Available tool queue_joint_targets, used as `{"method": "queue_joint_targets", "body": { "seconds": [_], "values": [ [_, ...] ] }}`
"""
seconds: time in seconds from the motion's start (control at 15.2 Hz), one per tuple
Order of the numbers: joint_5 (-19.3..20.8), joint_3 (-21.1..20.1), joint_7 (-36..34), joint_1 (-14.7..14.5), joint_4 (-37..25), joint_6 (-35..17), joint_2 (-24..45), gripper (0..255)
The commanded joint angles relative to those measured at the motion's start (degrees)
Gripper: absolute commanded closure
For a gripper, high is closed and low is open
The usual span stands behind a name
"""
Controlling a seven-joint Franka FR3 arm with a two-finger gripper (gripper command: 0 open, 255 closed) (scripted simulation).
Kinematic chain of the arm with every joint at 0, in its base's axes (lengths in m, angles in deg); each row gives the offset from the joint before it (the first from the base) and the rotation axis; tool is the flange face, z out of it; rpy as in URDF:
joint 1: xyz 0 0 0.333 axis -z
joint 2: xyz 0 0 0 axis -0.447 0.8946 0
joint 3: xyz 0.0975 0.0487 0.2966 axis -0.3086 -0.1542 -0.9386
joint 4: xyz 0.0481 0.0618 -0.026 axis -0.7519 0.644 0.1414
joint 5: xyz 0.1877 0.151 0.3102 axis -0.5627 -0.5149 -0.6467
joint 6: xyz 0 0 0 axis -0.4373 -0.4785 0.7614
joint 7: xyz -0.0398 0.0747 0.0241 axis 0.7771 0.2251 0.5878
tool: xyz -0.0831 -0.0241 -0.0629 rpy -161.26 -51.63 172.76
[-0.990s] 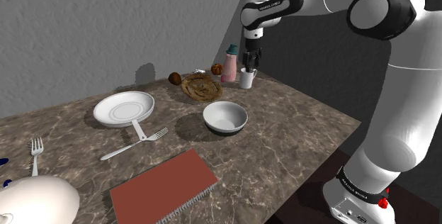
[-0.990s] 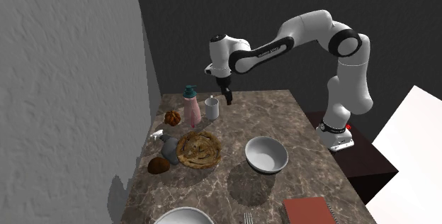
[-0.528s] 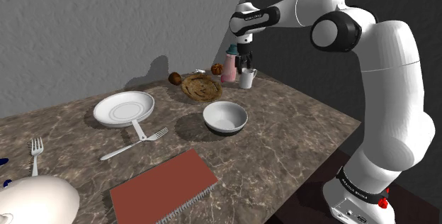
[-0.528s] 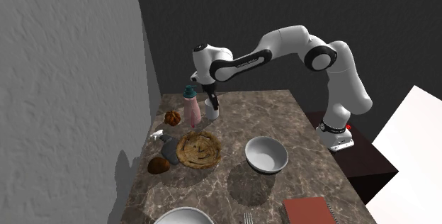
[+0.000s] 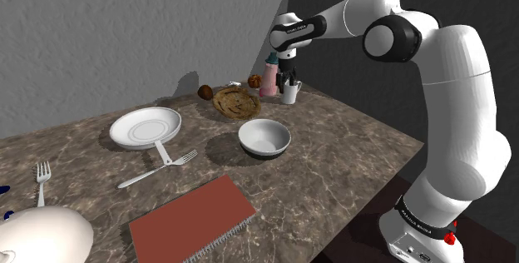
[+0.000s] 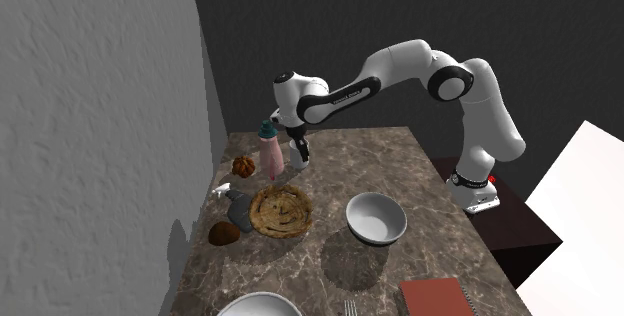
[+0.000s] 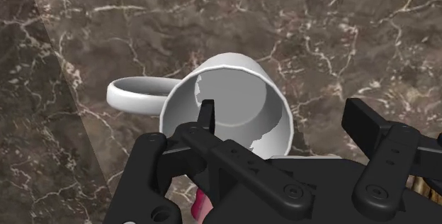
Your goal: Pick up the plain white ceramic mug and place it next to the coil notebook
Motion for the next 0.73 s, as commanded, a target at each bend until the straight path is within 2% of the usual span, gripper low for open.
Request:
{"method": "queue_joint_targets", "body": {
  "seconds": [0.0, 0.33, 0.4, 0.66],
  "values": [
    [0.0, 0.0, 0.0, 0.0, 0.4, -0.3, 0.2, 0],
    [0.0, 0.0, 0.0, 0.0, 0.4, -0.3, 0.2, 0],
    [0.0, 0.0, 0.0, 0.0, 0.3, -0.3, 0.2, 255],
    [0.0, 0.0, 0.1, 0.1, 0.4, -0.3, 0.1, 255]
  ]
}}
